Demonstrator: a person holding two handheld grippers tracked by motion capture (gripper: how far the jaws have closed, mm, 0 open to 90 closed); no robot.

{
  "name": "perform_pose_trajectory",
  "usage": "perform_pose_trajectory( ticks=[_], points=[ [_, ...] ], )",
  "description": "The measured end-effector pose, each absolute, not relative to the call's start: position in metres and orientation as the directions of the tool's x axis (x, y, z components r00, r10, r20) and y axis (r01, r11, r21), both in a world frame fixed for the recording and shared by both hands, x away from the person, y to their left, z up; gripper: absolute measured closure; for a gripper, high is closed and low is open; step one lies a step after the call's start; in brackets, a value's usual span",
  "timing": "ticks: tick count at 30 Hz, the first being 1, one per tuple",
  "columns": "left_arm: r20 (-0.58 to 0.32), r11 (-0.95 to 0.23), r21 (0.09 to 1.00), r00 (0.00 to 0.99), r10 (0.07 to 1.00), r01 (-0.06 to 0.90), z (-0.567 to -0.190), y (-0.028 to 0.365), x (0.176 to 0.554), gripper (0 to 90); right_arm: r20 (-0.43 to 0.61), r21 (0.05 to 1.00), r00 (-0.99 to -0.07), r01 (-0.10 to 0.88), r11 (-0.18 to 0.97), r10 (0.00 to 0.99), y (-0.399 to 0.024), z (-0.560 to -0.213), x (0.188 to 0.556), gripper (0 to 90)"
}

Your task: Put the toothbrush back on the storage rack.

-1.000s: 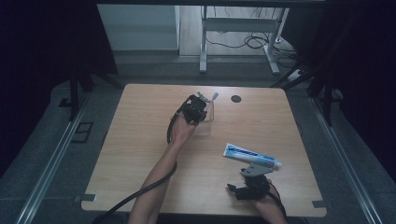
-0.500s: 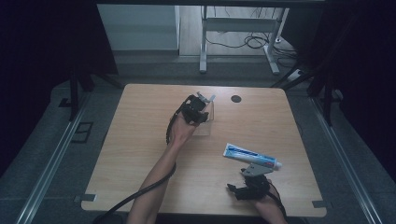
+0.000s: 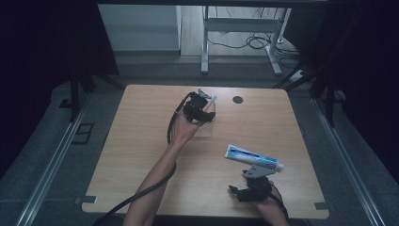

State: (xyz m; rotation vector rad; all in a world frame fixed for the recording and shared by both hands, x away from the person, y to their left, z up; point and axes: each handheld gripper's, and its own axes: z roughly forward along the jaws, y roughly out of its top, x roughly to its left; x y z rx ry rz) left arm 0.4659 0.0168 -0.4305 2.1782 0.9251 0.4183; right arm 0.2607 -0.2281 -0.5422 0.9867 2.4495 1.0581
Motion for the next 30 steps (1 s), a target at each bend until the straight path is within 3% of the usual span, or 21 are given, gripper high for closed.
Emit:
perform_pose_trajectory(
  ticks=[30],
  points=[
    [0.031, -0.513, 0.731, 0.729, 0.684, 0.451, -0.415, 0.030, 0.427, 20.3, -0.001, 0.728, -0.722, 0.474, 0.496, 0.692, -0.228, -0.542, 0.261, 16.9]
  ],
)
